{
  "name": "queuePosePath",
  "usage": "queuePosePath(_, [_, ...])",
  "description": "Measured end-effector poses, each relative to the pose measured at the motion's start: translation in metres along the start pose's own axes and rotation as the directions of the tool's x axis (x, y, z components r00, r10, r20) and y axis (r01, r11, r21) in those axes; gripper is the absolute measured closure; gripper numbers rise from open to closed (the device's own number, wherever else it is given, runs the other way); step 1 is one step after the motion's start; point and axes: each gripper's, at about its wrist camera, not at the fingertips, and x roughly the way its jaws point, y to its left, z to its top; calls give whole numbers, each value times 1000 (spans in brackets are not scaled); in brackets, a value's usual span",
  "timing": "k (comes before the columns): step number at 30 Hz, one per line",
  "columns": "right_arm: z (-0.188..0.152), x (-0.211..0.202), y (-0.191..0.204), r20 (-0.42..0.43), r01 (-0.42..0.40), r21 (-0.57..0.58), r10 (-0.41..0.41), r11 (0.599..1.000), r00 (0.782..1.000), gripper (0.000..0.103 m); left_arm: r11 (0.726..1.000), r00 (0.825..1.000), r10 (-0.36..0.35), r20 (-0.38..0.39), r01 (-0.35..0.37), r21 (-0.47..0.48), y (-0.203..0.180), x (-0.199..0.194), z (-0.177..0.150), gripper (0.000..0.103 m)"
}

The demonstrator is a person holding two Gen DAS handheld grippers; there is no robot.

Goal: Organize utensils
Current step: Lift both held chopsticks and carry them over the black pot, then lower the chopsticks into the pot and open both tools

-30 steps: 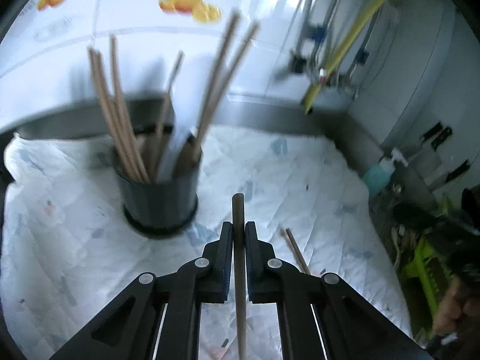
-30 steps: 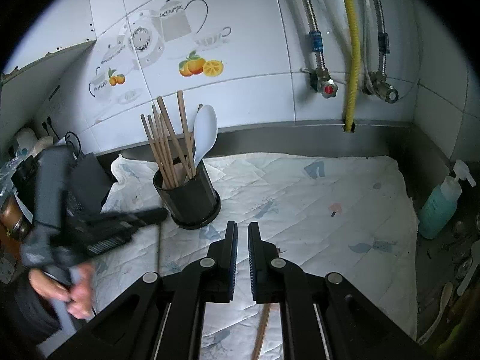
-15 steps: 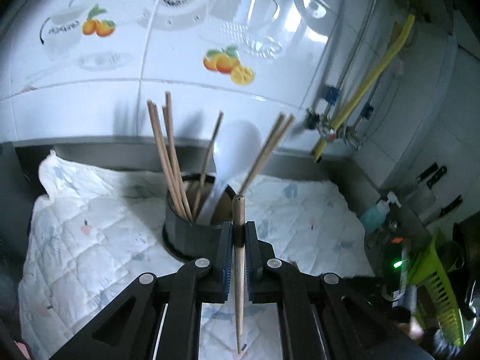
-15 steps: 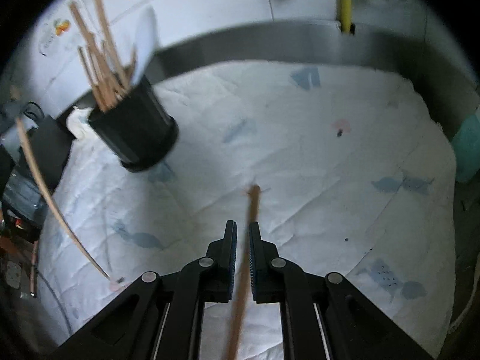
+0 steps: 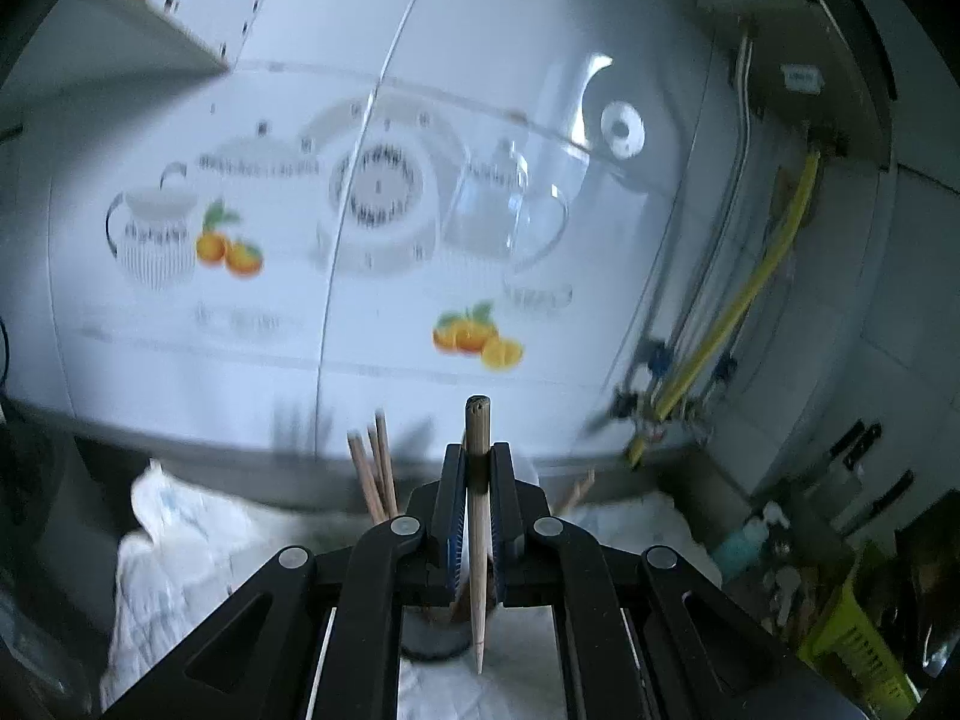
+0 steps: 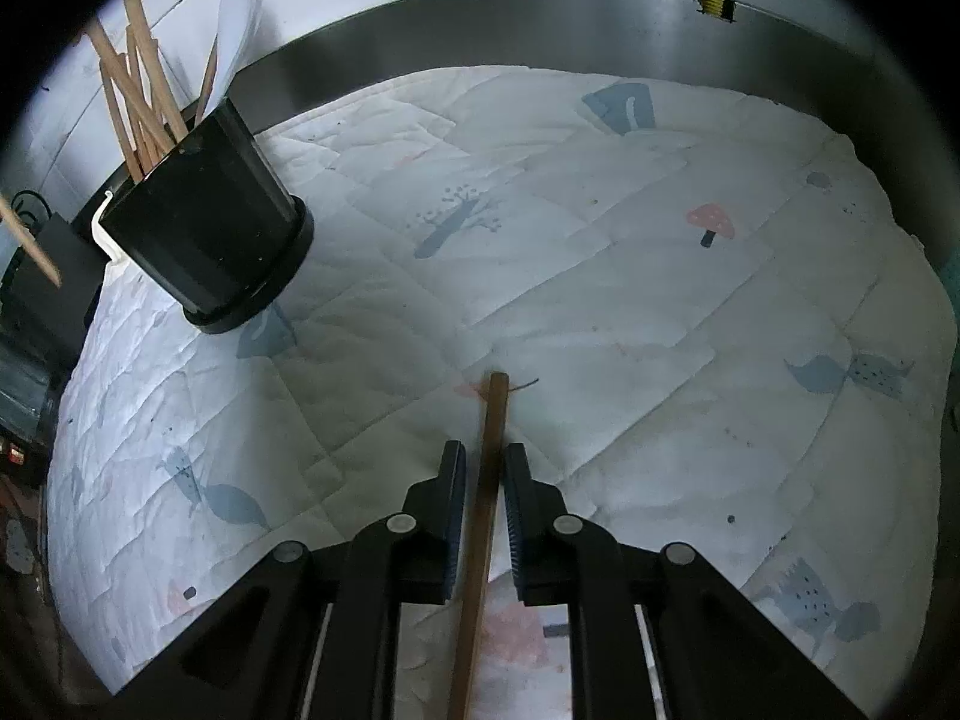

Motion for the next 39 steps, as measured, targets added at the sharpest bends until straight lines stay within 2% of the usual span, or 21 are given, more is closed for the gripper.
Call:
queuePosePath(4, [1,1,1,-2,2,-7,-2,1000,1000,91,1000,999,11,42,-12,16,2,6,20,96])
queuePosePath(9, [-1,-9,5,25,-6,-3,6,1000,1000,94,1000,1000,21,18,-20,-12,12,31,23,96])
queuePosePath(15, [2,-56,17,139,-22,-27,26,999,990,94,999,999,47,-12,-47,5,15,57,9,96])
queuePosePath(20, [12,-105,29,264,-38,-51,50,998,963,94,997,996,73,-52,-72,22,20,75,-4,96])
queuePosePath(25, [29,-151,43,396,-61,-72,85,996,914,94,996,990,84,-109,-86,-13,35,95,-19,96])
queuePosePath(29, [47,-178,59,496,-110,-82,136,991,858,94,995,984,94,-151,-98,-21,44,109,-31,96])
queuePosePath(31, [56,-192,71,548,-130,-102,165,986,820,94,994,981,100,-167,-105,-20,46,113,-36,96])
queuePosePath(35, [74,-205,93,608,-153,-154,216,976,764,94,993,977,105,-184,-112,-27,52,120,-45,96])
queuePosePath(39, [95,-206,114,635,-179,-202,268,963,725,94,993,975,87,-204,-101,-56,58,122,-46,95])
